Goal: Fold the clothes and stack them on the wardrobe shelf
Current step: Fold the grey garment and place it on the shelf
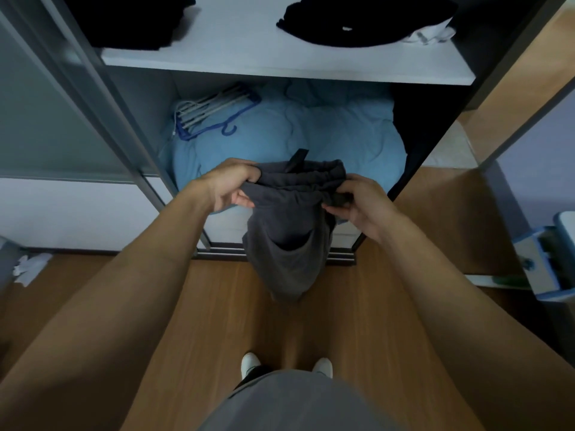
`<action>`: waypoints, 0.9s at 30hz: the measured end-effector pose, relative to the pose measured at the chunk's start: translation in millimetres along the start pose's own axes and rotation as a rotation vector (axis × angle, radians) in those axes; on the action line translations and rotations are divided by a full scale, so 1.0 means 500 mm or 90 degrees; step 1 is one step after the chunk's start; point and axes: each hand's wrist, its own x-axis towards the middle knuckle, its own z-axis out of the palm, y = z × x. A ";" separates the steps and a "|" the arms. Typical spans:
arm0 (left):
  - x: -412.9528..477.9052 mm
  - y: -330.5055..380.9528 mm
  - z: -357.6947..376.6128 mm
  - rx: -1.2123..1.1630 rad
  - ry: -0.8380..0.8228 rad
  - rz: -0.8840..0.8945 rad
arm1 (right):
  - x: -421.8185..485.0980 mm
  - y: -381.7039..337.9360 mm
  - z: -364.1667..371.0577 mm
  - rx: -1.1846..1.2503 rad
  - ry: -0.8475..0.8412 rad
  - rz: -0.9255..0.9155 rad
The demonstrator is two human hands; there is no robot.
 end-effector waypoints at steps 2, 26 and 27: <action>0.002 0.000 0.006 -0.049 0.038 -0.015 | -0.007 0.008 -0.015 0.104 -0.112 -0.009; -0.001 -0.061 0.077 -0.090 -0.152 0.225 | -0.030 -0.074 -0.005 -0.035 -0.192 -0.226; -0.003 -0.048 0.085 -0.115 -0.135 0.234 | -0.029 -0.086 -0.011 -0.028 -0.181 -0.223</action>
